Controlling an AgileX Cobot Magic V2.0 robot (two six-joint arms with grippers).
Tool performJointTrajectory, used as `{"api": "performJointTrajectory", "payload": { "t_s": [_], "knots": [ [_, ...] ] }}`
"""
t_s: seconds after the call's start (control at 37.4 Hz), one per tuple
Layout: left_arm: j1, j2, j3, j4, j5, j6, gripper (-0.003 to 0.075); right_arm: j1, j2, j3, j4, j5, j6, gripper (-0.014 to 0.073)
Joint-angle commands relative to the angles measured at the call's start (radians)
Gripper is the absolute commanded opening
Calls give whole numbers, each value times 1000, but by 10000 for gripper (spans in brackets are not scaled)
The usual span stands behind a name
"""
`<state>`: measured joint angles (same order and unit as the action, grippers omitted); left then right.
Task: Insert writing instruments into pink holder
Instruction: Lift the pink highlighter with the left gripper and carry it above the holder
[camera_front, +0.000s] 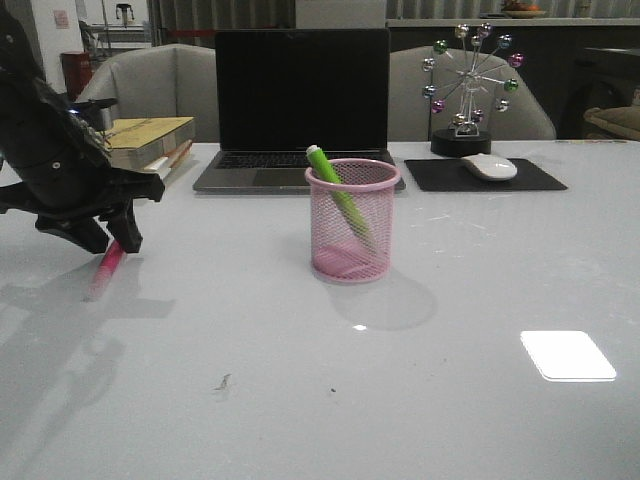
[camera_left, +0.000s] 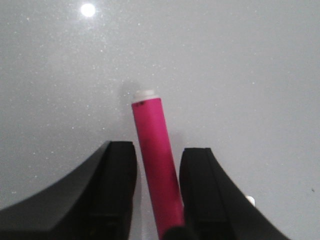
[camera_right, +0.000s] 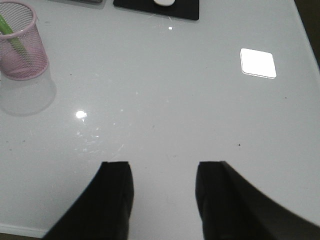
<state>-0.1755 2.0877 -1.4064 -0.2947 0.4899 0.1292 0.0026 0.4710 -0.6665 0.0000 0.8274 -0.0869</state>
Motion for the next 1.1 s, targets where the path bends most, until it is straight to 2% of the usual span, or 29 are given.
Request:
{"api": "performJointTrajectory", "payload": {
  "t_s": [0.0,0.21,0.51,0.78,0.94,1.07],
  "knots": [
    [-7,-25,-12,-9,85,-4,230,-6,5,-28,-6,-69,-2,416],
    [-7,-25,-12,-5,149,-2,90,-6,5,-28,-8,-69,-2,416],
    [-10,-25,-42,-18,165,0,92,-6,5,-28,-21,-69,-2,416],
    [-25,-44,-222,-166,171,148,92,-6,5,-28,-24,-68,-2,416],
    [-52,-96,-328,-166,137,156,92,-6,5,-28,-24,-68,-2,416],
    [-72,-169,-372,-178,73,216,92,-6,5,-28,-24,-68,-2,416]
  ]
}}
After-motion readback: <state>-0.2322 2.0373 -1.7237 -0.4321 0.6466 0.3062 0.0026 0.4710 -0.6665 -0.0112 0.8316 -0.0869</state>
